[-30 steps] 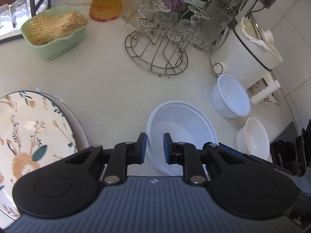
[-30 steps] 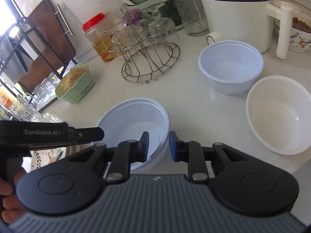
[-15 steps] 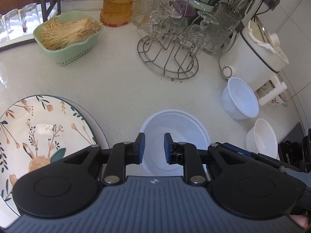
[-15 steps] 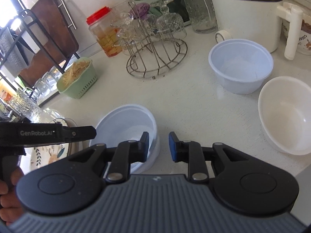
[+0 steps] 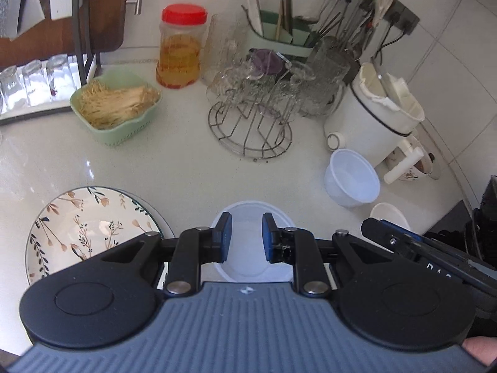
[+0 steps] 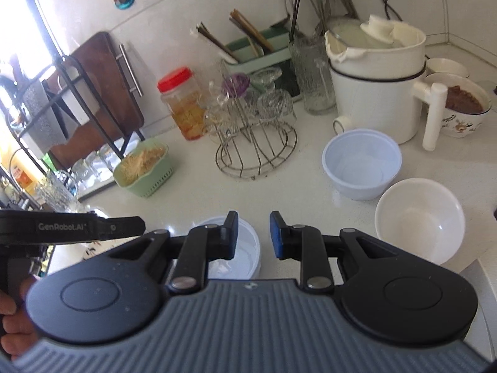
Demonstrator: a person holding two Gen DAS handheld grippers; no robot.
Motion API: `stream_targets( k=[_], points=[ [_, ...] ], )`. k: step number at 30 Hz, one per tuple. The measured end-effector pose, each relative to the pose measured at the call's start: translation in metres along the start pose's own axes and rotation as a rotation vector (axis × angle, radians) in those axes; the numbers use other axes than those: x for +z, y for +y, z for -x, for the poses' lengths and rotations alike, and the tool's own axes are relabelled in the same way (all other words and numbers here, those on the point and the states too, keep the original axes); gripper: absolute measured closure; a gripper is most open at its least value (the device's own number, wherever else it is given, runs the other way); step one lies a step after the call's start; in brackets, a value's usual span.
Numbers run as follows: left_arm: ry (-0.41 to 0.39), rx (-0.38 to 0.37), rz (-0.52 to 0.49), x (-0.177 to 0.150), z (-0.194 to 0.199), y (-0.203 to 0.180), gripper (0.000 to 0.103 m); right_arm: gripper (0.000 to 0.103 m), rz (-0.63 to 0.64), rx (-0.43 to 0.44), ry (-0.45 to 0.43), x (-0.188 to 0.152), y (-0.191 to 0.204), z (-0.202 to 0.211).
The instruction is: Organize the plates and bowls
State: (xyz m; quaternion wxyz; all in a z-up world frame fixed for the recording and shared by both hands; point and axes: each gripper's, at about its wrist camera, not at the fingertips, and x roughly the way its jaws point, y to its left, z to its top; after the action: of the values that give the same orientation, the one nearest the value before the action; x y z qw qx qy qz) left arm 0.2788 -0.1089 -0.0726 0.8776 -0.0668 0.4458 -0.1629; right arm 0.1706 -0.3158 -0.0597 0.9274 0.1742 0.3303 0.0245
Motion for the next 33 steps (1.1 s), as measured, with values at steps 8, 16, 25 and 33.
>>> stream_targets(
  k=[8,16,25,33],
  points=[
    [-0.029,-0.070,-0.107,-0.002,0.035,-0.002,0.080,0.077,0.001,-0.019,-0.095,0.005,0.032,0.036],
    [-0.043,-0.127,-0.110,-0.007,0.053,0.020,0.080,0.076,-0.020,-0.064,-0.083,-0.004,0.058,0.051],
    [-0.061,-0.093,-0.188,-0.004,0.065,0.039,0.080,0.076,-0.024,-0.098,-0.078,-0.013,0.082,0.054],
    [-0.077,-0.151,-0.211,0.001,0.075,0.044,0.080,0.076,-0.040,-0.126,-0.128,-0.017,0.099,0.071]
  ],
)
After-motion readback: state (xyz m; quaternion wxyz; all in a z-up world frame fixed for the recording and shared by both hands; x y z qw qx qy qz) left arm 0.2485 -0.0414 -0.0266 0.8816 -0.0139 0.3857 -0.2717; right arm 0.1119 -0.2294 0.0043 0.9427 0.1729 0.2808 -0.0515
